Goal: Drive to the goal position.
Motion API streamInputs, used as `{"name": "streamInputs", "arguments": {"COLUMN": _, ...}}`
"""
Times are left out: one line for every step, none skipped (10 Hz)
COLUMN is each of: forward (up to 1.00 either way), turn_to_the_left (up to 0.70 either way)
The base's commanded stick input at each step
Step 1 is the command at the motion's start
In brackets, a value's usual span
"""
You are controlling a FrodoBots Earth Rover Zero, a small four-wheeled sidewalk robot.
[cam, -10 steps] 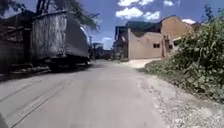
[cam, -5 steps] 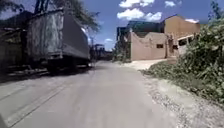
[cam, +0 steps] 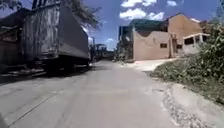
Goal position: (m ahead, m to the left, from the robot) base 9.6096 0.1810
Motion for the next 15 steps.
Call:
{"name": "streamInputs", "arguments": {"forward": 1.00, "turn_to_the_left": 0.00}}
{"name": "streamInputs", "arguments": {"forward": 1.00, "turn_to_the_left": 0.00}}
{"name": "streamInputs", "arguments": {"forward": 1.00, "turn_to_the_left": 0.00}}
{"name": "streamInputs", "arguments": {"forward": 1.00, "turn_to_the_left": 0.02}}
{"name": "streamInputs", "arguments": {"forward": 1.00, "turn_to_the_left": 0.08}}
{"name": "streamInputs", "arguments": {"forward": 1.00, "turn_to_the_left": 0.04}}
{"name": "streamInputs", "arguments": {"forward": 1.00, "turn_to_the_left": 0.00}}
{"name": "streamInputs", "arguments": {"forward": 1.00, "turn_to_the_left": 0.00}}
{"name": "streamInputs", "arguments": {"forward": 1.00, "turn_to_the_left": 0.00}}
{"name": "streamInputs", "arguments": {"forward": 1.00, "turn_to_the_left": 0.00}}
{"name": "streamInputs", "arguments": {"forward": 1.00, "turn_to_the_left": 0.00}}
{"name": "streamInputs", "arguments": {"forward": 1.00, "turn_to_the_left": 0.00}}
{"name": "streamInputs", "arguments": {"forward": 1.00, "turn_to_the_left": 0.00}}
{"name": "streamInputs", "arguments": {"forward": 1.00, "turn_to_the_left": 0.00}}
{"name": "streamInputs", "arguments": {"forward": 1.00, "turn_to_the_left": 0.00}}
